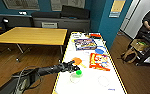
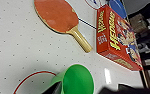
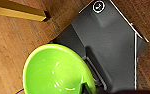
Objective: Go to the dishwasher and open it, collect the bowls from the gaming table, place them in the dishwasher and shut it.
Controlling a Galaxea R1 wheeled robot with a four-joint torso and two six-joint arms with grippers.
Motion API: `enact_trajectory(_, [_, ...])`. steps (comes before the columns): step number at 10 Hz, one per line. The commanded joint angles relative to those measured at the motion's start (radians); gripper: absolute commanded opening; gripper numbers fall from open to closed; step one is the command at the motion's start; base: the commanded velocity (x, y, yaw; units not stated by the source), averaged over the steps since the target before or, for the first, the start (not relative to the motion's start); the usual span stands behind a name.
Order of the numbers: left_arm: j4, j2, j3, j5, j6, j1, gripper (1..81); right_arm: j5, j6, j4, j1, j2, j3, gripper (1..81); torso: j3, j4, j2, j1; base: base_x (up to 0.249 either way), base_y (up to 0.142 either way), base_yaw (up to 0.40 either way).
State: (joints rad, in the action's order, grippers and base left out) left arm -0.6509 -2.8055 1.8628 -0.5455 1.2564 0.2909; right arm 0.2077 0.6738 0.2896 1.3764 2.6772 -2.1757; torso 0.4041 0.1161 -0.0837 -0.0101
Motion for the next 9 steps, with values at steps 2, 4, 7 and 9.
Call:
enact_trajectory(2, [-0.019, 0.073, -0.115, -0.016, -0.006, -0.144, 81.1, -0.047, -0.003, 0.019, -0.029, -0.017, 0.013, 1.0, 0.0, 0.0, 0.0, 0.0, 0.0, 0.0, 0.0])
enact_trajectory(4, [-0.044, 0.081, -0.117, -0.016, -0.005, -0.123, 81.1, -0.047, -0.003, 0.019, -0.029, -0.009, 0.01, 1.0, 0.0, 0.0, 0.0, 0.0, 0.0, 0.0, 0.0])
enact_trajectory(7, [-0.047, 0.032, -0.061, -0.027, 0.0, -0.121, 81.1, -0.047, -0.002, 0.017, -0.029, -0.009, 0.004, 1.0, 0.0, 0.0, 0.0, 0.0, 0.0, 0.0, 0.0])
enact_trajectory(9, [-0.061, 0.0, -0.034, -0.083, -0.003, -0.123, 81.1, -0.047, -0.002, 0.017, -0.029, -0.009, -0.001, 1.0, 0.0, 0.0, 0.0, 0.0, 0.0, 0.0, 0.0])
